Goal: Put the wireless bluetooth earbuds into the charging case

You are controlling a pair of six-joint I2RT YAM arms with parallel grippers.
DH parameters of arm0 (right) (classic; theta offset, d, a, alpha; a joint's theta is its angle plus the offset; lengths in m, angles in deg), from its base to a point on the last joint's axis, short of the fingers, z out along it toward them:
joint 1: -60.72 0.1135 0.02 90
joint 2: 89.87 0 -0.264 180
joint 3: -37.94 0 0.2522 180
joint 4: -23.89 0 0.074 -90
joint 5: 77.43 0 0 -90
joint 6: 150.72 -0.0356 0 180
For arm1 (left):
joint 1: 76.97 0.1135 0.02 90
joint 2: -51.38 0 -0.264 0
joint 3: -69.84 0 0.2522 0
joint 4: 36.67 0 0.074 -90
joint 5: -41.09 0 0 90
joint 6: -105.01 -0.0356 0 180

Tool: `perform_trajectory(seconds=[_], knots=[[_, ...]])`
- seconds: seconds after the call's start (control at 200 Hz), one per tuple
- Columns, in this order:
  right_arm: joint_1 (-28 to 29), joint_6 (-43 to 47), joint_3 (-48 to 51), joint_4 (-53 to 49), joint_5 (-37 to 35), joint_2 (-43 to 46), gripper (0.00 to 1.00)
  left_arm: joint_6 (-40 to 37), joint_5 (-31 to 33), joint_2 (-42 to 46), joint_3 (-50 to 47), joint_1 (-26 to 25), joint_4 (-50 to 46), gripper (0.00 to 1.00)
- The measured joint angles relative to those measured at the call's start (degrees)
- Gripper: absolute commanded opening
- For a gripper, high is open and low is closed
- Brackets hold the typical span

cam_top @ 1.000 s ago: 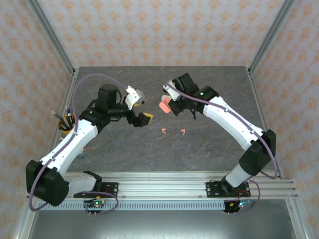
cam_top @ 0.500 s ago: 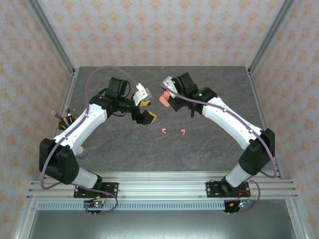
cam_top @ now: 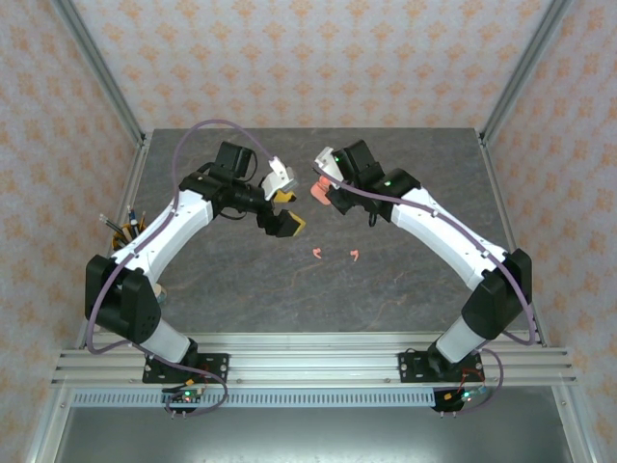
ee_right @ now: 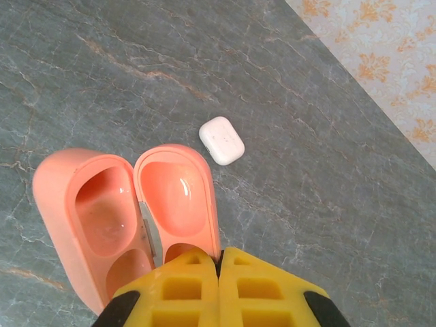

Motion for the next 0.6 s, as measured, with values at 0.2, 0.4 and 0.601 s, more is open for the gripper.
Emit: perform_trajectory(seconds=[0.2,0.4,0.601], knots=[[0.0,0.0,1.0,0.0,-0.3,1.1,0.0,-1.0,-0.9,0.0,0.4,0.0,-0.9,0.92],[0.0,-0.1,1.5,0.1,-0.3,2.8,0.0,-1.7,-2.8,-0.6,3.0,0.0,-2.3,0.9],[0.0,-0.5,1.5,0.4,0.8,3.5,0.0,-4.3,-5.5,-3.3,7.1,0.0,-6.4,0.87]])
